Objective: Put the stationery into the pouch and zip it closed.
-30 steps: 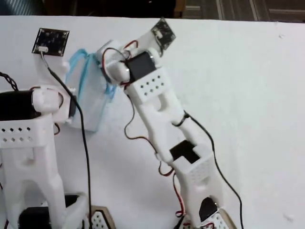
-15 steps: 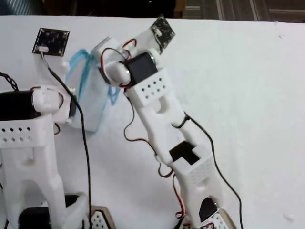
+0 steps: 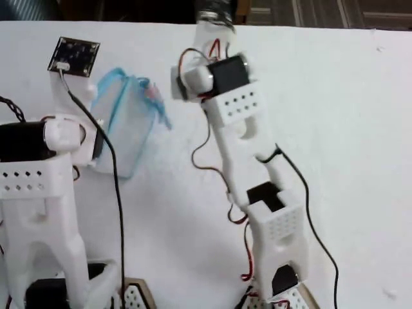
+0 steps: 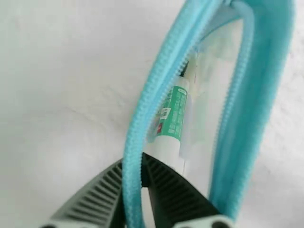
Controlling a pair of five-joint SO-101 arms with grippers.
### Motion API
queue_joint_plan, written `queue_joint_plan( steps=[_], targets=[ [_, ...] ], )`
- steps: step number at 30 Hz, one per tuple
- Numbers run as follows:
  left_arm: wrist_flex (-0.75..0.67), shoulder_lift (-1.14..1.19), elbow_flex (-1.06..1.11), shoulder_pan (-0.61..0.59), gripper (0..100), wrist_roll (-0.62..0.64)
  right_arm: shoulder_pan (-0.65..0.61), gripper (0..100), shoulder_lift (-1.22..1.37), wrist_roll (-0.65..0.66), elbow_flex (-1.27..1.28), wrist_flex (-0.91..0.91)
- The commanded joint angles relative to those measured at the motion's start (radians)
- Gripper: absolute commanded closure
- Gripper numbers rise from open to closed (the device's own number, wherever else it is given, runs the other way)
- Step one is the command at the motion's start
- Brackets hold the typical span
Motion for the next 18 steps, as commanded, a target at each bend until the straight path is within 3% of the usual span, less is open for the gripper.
queue_joint_plan(
  steps=[1, 4, 12, 15, 18],
  targets=[
    [-0.018, -0.002, -0.017, -0.002, 97, -0.04, 0.065, 77.2, -0.005, 0.482, -0.02, 0.007],
    [-0.026, -0.002, -0.017, -0.004, 93, -0.04, 0.107, 77.2, -0.005, 0.559, -0.018, -0.002],
    [-0.021, -0.002, -0.095, -0.002, 75, -0.041, 0.254, 77.2, -0.005, 0.535, -0.017, 0.01],
    [-0.026, -0.001, -0.133, -0.001, 73, -0.038, 0.315, 77.2, -0.005, 0.542, 0.002, 0.016],
    [-0.028, -0.001, -0.141, -0.001, 72, -0.038, 0.364, 77.2, -0.007, 0.646, 0.055, 0.016]
  ],
)
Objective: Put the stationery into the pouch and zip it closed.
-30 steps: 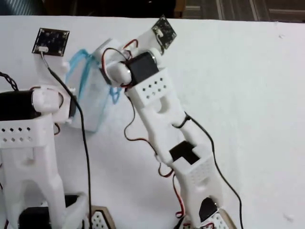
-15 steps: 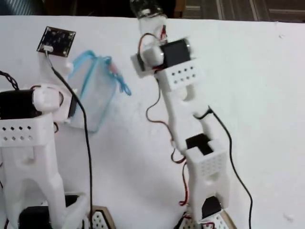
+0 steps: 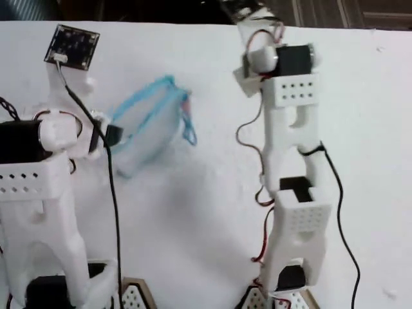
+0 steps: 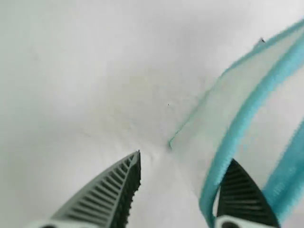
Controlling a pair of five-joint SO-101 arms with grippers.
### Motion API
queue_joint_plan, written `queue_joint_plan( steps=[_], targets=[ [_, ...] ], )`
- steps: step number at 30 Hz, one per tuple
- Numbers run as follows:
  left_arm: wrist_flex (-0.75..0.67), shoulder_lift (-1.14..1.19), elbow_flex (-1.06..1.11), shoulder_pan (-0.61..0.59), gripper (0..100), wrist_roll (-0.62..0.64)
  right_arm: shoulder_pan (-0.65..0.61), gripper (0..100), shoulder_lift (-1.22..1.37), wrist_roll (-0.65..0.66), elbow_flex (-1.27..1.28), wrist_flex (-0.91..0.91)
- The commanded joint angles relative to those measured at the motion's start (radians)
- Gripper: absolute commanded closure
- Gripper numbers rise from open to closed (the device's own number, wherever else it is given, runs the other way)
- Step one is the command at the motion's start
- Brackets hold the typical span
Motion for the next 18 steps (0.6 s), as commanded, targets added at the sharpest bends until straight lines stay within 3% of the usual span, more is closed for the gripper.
queue_joint_plan(
  steps=[1, 4, 10, 16, 18],
  targets=[
    [-0.005, -0.01, -0.038, -0.001, 72, -0.002, 0.054, 77.2, -0.012, 0.118, 0.049, 0.016],
    [-0.002, -0.01, -0.037, -0.001, 72, 0.0, 0.073, 77.2, -0.021, 0.187, 0.101, 0.016],
    [0.0, -0.01, -0.035, -0.001, 74, 0.002, 0.059, 77.2, -0.021, 0.187, 0.114, 0.018],
    [-0.009, -0.01, -0.043, -0.001, 96, 0.051, 0.036, 77.2, -0.021, 0.186, 0.114, 0.022],
    [-0.018, -0.012, -0.044, -0.001, 98, 0.089, 0.03, 77.2, -0.021, 0.144, 0.115, 0.024]
  ],
)
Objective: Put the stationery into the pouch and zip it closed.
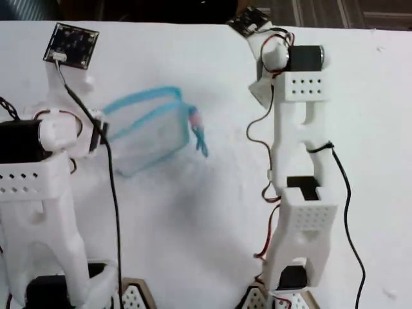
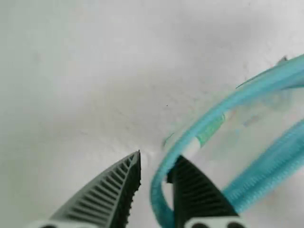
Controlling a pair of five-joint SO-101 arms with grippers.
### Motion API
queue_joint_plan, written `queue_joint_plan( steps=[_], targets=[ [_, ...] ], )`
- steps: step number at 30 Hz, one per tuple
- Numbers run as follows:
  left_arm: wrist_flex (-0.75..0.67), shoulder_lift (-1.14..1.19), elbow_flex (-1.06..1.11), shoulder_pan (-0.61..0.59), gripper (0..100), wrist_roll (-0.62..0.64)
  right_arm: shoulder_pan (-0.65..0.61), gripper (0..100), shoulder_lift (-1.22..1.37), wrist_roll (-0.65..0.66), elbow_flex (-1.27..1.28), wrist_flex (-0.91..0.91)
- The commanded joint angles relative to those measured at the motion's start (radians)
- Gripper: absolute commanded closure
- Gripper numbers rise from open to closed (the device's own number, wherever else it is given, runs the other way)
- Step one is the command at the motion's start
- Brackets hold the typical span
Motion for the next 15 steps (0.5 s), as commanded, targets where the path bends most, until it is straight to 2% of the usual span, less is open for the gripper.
queue_joint_plan(
  steps=[1, 6, 12, 14, 15],
  targets=[
    [-0.023, -0.012, -0.041, -0.001, 97, 0.041, -0.016, 77.2, -0.024, -0.097, -0.003, 0.021],
    [-0.032, -0.012, -0.038, -0.001, 97, 0.043, -0.018, 77.2, -0.094, -0.497, -0.003, 0.021],
    [-0.054, -0.01, -0.041, -0.001, 97, 0.043, -0.097, 77.2, -0.213, -1.12, -0.012, 0.013],
    [-0.066, -0.01, -0.041, 0.007, 97, 0.04, -0.163, 77.2, -0.22, -1.252, -0.011, 0.013],
    [-0.069, -0.01, -0.041, 0.019, 97, 0.038, -0.199, 77.2, -0.22, -1.277, -0.005, 0.015]
  ],
)
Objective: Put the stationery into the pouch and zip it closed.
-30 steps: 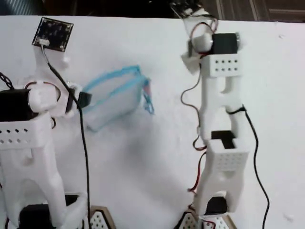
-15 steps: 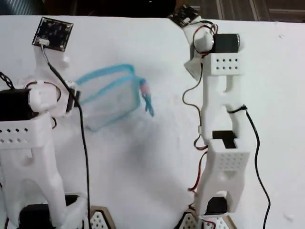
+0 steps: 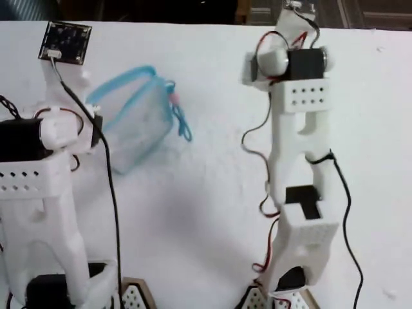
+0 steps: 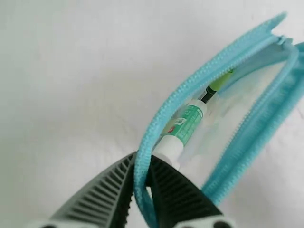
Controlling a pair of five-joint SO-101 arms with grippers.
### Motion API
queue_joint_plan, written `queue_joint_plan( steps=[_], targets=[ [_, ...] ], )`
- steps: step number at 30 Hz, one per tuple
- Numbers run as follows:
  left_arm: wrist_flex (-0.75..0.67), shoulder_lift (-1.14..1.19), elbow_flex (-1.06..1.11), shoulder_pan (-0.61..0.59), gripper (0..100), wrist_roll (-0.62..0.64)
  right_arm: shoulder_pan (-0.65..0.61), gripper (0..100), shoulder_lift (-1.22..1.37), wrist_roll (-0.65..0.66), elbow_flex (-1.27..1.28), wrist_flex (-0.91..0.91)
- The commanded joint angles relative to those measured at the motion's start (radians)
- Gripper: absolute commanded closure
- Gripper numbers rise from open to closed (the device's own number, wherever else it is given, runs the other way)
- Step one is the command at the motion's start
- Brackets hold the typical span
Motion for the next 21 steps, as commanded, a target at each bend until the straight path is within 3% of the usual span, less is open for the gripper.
queue_joint_plan(
  steps=[1, 4, 9, 11, 13, 17, 21],
  targets=[
    [-0.034, -0.012, -0.043, 0.028, 97, 0.003, -0.113, 77.2, -0.056, -0.167, -0.003, 0.018],
    [-0.037, -0.012, -0.043, 0.064, 98, -0.005, -0.137, 77.2, -0.064, 0.044, -0.009, 0.015],
    [-0.092, -0.012, -0.035, 0.071, 97, -0.068, -0.091, 77.2, -0.07, 0.778, -0.034, 0.012],
    [-0.095, -0.012, -0.034, 0.071, 93, -0.068, -0.067, 77.2, -0.071, 0.971, -0.04, 0.012],
    [-0.097, -0.012, -0.034, 0.071, 87, -0.063, -0.042, 77.2, -0.079, 1.023, -0.04, 0.013],
    [-0.098, -0.012, -0.034, 0.071, 77, -0.063, 0.019, 77.2, -0.076, 0.982, -0.04, 0.013],
    [-0.094, -0.012, -0.029, 0.071, 76, -0.068, 0.054, 77.2, -0.071, 0.967, -0.032, 0.013]
  ],
)
